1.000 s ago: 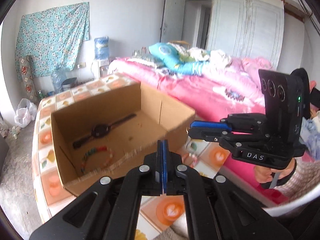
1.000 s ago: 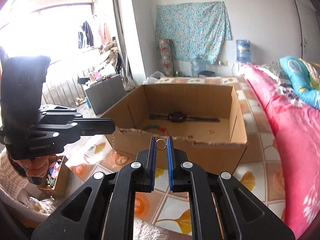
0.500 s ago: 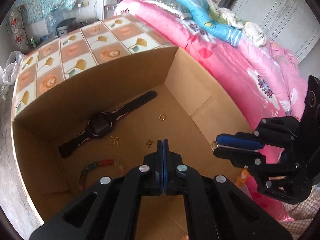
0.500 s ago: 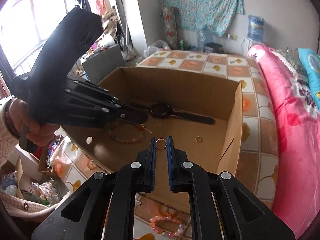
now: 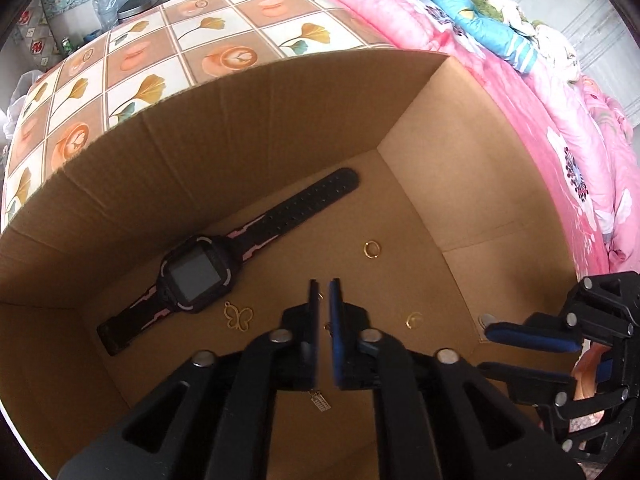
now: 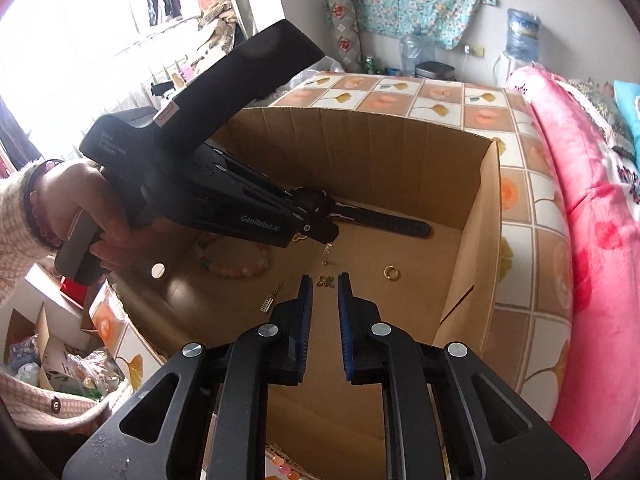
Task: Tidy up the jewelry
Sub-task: 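Carry both pieces over the box and open both grippers to drop them, then move both grippers back to the peach bead bracelet and silver charm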
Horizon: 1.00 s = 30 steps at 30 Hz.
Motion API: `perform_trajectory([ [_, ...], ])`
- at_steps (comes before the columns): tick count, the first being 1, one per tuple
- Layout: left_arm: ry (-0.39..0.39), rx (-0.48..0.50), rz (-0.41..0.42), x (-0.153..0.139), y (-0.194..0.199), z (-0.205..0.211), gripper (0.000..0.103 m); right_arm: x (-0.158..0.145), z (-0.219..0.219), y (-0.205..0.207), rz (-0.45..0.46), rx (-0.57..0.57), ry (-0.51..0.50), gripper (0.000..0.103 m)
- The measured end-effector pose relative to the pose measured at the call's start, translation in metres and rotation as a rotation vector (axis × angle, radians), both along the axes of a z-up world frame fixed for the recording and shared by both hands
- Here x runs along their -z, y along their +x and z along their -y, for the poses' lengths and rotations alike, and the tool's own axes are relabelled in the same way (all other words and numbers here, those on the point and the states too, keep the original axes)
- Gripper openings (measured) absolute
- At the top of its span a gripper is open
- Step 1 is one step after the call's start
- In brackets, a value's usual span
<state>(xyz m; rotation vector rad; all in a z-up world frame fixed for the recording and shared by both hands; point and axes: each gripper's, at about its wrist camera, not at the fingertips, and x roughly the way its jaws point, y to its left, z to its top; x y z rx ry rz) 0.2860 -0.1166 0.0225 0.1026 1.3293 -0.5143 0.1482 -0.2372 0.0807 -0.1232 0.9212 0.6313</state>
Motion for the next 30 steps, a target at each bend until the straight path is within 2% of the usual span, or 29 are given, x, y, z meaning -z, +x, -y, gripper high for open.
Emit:
perform_trajectory([
  [1,-0.001,-0.009,-0.001,0.001,0.001,-0.001,0.02,-0.001,0.001,0.001,0.002,0.005,0.005,0.014],
  [8,-0.01,-0.055,0.031,-0.006,0.003,-0.014,0.021,-0.016,0.013,-0.007,0.041,0.036,0.043,0.015],
  [11,-0.029,-0.063,0.08,-0.02,-0.004,-0.019,0.021,-0.029,0.021,-0.014,0.07,0.049,0.085,0.017],
  [14,-0.057,-0.057,0.161,-0.047,-0.022,-0.026,0.021,-0.045,0.033,-0.026,0.118,0.062,0.133,0.019],
  [18,-0.107,-0.05,0.306,-0.09,-0.06,-0.041,0.022,-0.066,0.048,-0.049,0.186,0.074,0.194,0.022],
  [23,-0.212,-0.042,0.468,-0.128,-0.13,-0.067,0.037,-0.073,0.061,-0.084,0.242,0.085,0.261,0.028],
  [27,-0.248,-0.023,0.556,-0.135,-0.187,-0.08,0.049,-0.065,0.07,-0.109,0.246,0.11,0.285,0.033],
  [29,-0.274,-0.023,0.558,-0.131,-0.211,-0.086,0.059,-0.057,0.074,-0.118,0.229,0.132,0.29,0.035],
  [30,-0.289,-0.021,0.542,-0.125,-0.222,-0.088,0.061,-0.054,0.075,-0.124,0.222,0.141,0.291,0.036],
])
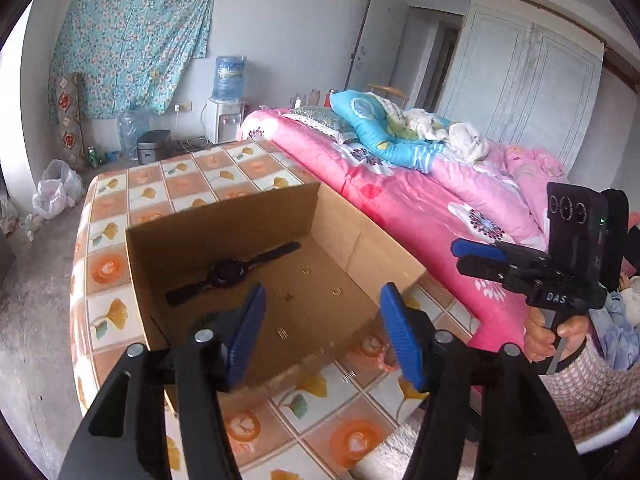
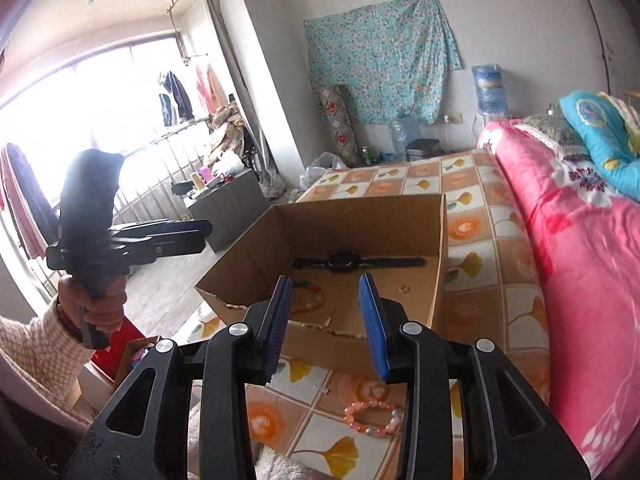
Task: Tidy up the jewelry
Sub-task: 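Move both grippers back to the peach bead bracelet and silver charm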
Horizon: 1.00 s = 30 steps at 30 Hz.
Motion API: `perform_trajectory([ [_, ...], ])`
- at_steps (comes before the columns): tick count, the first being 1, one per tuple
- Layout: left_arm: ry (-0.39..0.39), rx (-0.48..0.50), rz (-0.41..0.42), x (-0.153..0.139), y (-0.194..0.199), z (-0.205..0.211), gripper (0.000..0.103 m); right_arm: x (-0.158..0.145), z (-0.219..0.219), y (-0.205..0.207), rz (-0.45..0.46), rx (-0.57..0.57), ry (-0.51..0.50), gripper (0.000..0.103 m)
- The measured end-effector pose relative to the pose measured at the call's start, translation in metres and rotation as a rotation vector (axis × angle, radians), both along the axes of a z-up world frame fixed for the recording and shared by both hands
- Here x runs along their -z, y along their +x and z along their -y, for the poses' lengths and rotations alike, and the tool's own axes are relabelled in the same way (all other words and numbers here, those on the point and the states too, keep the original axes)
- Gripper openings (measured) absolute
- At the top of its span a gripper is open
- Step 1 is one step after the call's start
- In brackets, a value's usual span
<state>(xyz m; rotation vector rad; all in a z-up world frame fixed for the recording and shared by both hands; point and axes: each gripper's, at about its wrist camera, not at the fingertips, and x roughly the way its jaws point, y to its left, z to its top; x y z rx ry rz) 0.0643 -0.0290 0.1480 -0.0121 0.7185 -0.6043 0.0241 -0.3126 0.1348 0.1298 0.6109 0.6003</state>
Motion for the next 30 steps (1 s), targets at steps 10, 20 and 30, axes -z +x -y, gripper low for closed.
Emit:
perform_trajectory([
  [10,0.164,-0.012,-0.113,0.082,-0.053,0.042,0.083,0.062,-0.009,-0.023,-0.19,0.094,-0.055,0.049],
  [20,0.347,-0.217,-0.235,0.152,-0.017,0.05,0.083,0.107,-0.04,-0.011,-0.317,0.137,-0.224,0.051],
  [30,0.347,-0.257,-0.269,0.16,-0.003,0.05,0.083,0.123,-0.056,-0.005,-0.33,0.122,-0.318,0.049],
])
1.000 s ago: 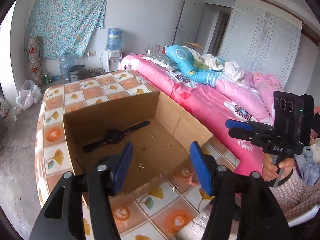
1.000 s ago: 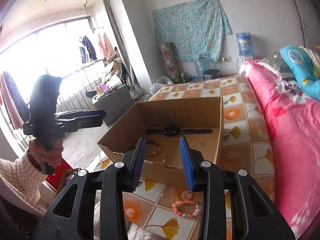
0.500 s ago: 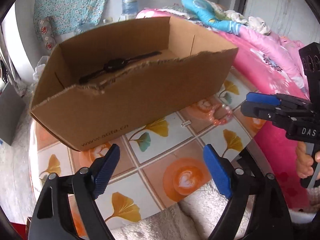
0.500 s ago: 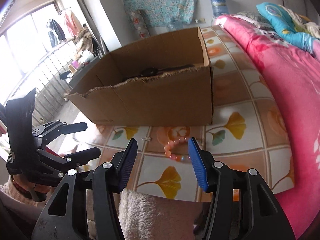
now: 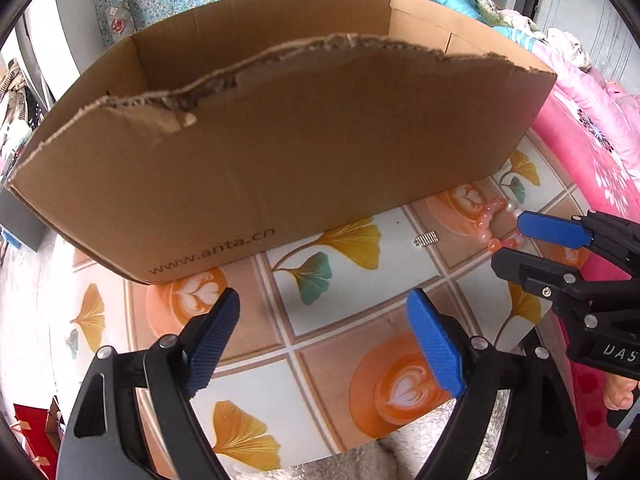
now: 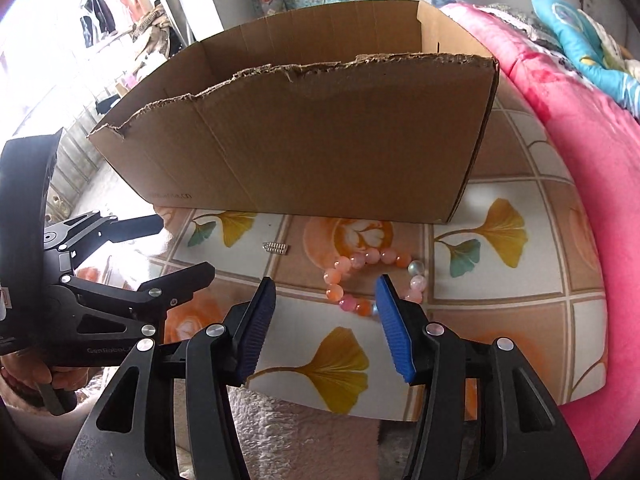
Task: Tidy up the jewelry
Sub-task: 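Move both grippers back to the peach bead bracelet and silver charm, then close the right gripper on the peach bead bracelet while the left gripper lowers over the silver charm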
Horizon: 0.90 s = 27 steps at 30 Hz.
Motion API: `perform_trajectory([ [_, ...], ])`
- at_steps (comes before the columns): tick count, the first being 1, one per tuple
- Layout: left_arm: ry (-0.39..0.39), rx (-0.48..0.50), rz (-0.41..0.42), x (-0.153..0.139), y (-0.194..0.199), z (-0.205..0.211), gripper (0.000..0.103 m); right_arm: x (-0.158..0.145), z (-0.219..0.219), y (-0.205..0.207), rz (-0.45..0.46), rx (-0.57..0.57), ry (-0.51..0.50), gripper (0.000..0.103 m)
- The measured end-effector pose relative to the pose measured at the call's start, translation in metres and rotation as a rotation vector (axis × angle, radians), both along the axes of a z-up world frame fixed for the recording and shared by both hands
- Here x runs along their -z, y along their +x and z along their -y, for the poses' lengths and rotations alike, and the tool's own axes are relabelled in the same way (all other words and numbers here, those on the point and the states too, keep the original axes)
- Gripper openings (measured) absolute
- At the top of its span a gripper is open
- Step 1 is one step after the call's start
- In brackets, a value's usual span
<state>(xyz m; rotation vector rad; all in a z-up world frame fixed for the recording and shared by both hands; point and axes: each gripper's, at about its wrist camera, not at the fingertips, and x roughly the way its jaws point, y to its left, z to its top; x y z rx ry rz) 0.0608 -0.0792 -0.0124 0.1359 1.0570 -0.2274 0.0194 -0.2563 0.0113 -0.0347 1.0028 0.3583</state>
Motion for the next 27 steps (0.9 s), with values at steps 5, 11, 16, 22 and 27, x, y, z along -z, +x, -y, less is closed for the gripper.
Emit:
perform_trajectory([
  [5,0.004,-0.014,-0.008,0.005,0.006,-0.002,0.083,0.005,-0.004,0.0,0.005,-0.013,-0.04,0.045],
  [11,0.013,-0.025,-0.015,0.009,0.013,0.0,0.083,0.012,-0.012,0.001,0.018,-0.027,-0.084,0.04],
  [16,0.03,-0.016,-0.003,0.009,0.015,0.017,0.083,0.014,-0.02,-0.004,0.053,-0.036,-0.139,0.03],
  [22,0.042,-0.006,0.007,0.012,0.01,0.031,0.083,0.013,-0.015,0.0,0.057,-0.01,-0.126,0.015],
  [27,0.047,0.007,0.034,0.011,0.01,0.039,0.083,0.012,-0.003,-0.002,0.054,0.032,-0.104,0.012],
])
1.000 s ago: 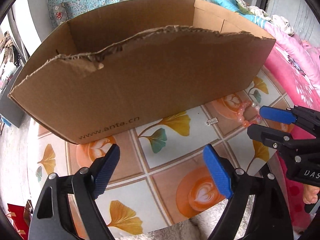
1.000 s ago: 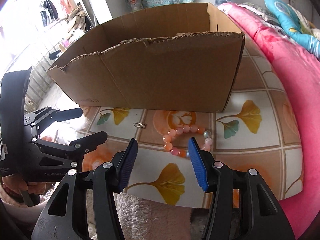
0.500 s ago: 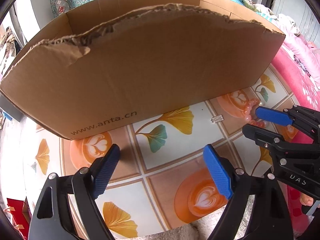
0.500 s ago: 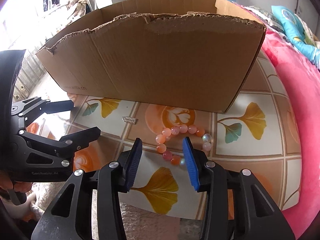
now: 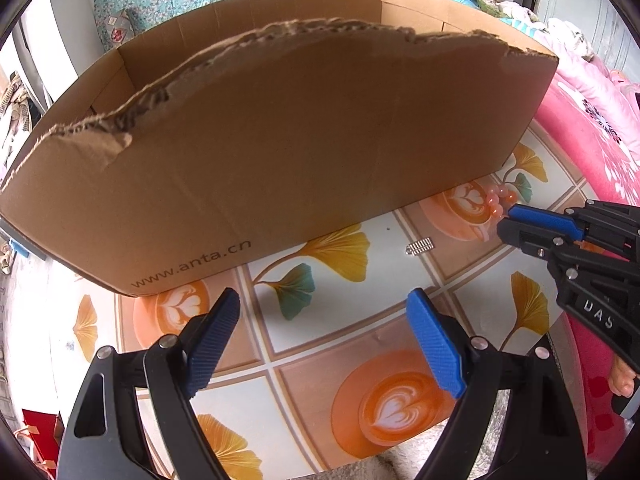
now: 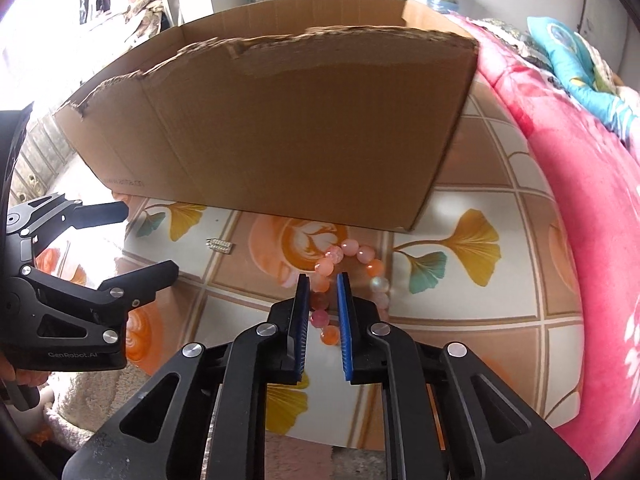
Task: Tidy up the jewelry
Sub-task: 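Close the right gripper on the peach bead bracelet while the left gripper lowers over the silver charm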
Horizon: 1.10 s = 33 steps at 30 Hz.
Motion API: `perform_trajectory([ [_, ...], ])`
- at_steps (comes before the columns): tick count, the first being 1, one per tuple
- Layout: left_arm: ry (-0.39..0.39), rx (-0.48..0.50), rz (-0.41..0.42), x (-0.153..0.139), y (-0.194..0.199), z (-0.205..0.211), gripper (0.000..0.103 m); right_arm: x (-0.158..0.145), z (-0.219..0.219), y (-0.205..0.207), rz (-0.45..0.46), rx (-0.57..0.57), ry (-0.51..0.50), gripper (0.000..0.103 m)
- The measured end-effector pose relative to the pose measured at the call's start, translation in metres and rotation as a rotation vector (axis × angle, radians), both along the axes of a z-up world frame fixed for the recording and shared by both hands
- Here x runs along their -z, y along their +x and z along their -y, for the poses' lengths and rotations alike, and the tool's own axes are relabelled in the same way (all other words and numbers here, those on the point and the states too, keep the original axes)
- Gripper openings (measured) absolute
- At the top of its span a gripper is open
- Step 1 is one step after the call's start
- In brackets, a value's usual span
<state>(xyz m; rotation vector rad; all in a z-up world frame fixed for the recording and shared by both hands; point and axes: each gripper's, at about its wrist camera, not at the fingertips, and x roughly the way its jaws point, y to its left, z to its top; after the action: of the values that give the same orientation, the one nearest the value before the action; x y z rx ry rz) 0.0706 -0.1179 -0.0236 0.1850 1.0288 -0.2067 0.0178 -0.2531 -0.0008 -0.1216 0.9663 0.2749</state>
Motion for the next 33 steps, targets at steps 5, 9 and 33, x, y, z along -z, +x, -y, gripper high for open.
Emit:
perform_trajectory([
  [5,-0.093,0.052,0.066,-0.009,-0.008,0.004,0.083,0.0,0.008,-0.003,-0.006,0.021,0.048,0.012],
  [9,-0.181,0.097,0.108,-0.013,-0.013,0.007,0.079,0.0,0.004,0.001,-0.003,0.026,0.065,0.012],
  [33,-0.195,0.154,0.077,-0.002,-0.004,0.027,0.02,0.009,0.037,-0.002,0.008,0.028,0.168,0.011],
])
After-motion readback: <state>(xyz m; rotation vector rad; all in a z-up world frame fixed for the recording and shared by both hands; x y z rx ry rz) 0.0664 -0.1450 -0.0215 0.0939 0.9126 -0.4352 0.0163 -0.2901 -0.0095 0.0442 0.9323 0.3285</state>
